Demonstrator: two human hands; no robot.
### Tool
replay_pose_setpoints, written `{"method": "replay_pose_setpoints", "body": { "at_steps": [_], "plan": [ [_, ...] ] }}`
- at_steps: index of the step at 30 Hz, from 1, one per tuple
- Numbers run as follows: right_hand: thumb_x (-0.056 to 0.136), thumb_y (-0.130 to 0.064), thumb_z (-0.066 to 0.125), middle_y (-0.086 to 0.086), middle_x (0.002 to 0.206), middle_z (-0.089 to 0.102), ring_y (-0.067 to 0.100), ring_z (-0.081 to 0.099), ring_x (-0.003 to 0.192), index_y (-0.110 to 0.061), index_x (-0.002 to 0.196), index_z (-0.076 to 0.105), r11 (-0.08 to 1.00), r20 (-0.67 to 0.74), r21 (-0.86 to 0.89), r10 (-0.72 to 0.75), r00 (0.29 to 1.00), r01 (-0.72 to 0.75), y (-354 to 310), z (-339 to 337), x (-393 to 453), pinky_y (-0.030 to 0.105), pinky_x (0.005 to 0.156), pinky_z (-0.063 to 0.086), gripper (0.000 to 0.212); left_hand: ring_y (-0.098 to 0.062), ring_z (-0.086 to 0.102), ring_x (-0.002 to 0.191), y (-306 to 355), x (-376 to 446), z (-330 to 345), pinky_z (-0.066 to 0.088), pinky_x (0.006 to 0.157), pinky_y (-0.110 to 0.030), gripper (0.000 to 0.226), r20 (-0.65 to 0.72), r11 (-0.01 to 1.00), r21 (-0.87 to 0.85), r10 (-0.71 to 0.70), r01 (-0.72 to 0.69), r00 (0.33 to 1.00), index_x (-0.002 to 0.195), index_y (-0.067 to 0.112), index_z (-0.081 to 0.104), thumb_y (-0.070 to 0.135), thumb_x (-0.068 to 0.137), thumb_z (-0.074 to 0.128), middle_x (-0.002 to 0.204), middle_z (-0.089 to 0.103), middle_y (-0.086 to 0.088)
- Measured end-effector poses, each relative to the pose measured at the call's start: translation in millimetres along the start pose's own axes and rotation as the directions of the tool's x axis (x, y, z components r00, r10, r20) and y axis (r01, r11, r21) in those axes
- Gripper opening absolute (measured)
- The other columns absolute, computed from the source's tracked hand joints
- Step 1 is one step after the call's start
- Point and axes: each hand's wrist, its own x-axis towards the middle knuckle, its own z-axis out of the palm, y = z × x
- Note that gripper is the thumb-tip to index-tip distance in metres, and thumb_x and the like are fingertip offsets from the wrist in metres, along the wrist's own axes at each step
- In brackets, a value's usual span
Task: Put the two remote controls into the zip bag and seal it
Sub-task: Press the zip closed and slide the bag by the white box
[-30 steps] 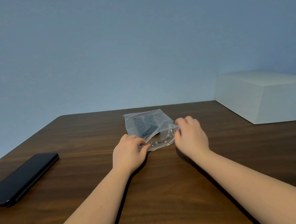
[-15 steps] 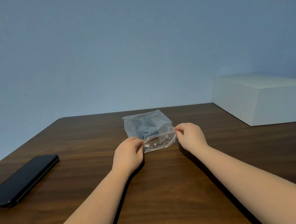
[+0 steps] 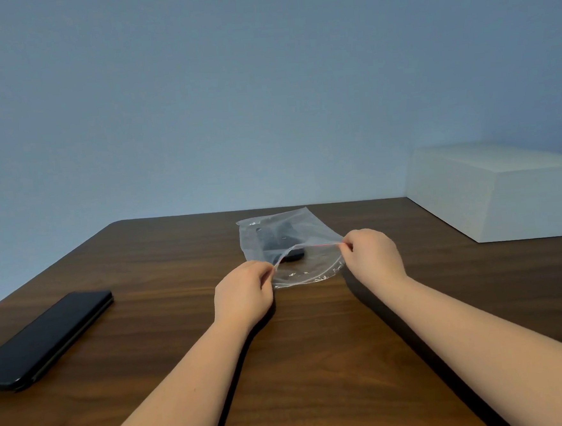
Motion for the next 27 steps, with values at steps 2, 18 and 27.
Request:
{"method": "replay_pose_setpoints", "body": {
  "at_steps": [2, 18, 27],
  "plan": [
    [0.097, -0.033, 0.045, 0.002, 0.078, 0.063, 0.018, 0.060, 0.072, -0.013, 0.086, 0.067, 0.995, 0.060, -0.082, -0.059, 0.996, 0.064, 9, -5, -5, 0.033, 0.067, 0.054, 0.032, -0.020, 0.061, 0.090, 0, 0, 0, 0.048, 0.071, -0.031, 0.019, 0.007, 1.000, -0.025, -0.004, 0.005, 1.000, 0.091, 0.020, 0.067, 0.027, 0.090, 0.050, 0.091, 0.069, 0.002],
    [0.090, -0.048, 0.053, -0.004, 0.141, 0.051, 0.016, 0.040, 0.133, -0.022, 0.137, 0.046, 0.896, 0.165, 0.018, -0.440, 0.883, 0.443, -33, -10, -26, 0.036, 0.113, 0.031, 0.054, -0.027, 0.059, 0.078, -11, -6, -8, 0.049, 0.064, -0.033, 0.007, -0.092, 0.988, 0.012, 0.153, -0.153, 0.984, 0.077, 0.012, 0.067, 0.006, 0.078, 0.063, 0.079, 0.064, -0.005],
    [0.096, -0.034, 0.048, -0.003, 0.094, 0.073, 0.018, 0.060, 0.091, -0.026, 0.104, 0.071, 0.907, 0.111, 0.064, -0.422, 0.900, 0.417, -71, 22, -15, 0.036, 0.093, 0.044, 0.027, -0.021, 0.060, 0.077, -15, -8, -12, 0.052, 0.063, -0.035, 0.007, -0.125, 0.985, 0.000, 0.172, -0.173, 0.977, 0.083, 0.015, 0.069, 0.020, 0.082, 0.065, 0.085, 0.065, -0.001]
  ]
}}
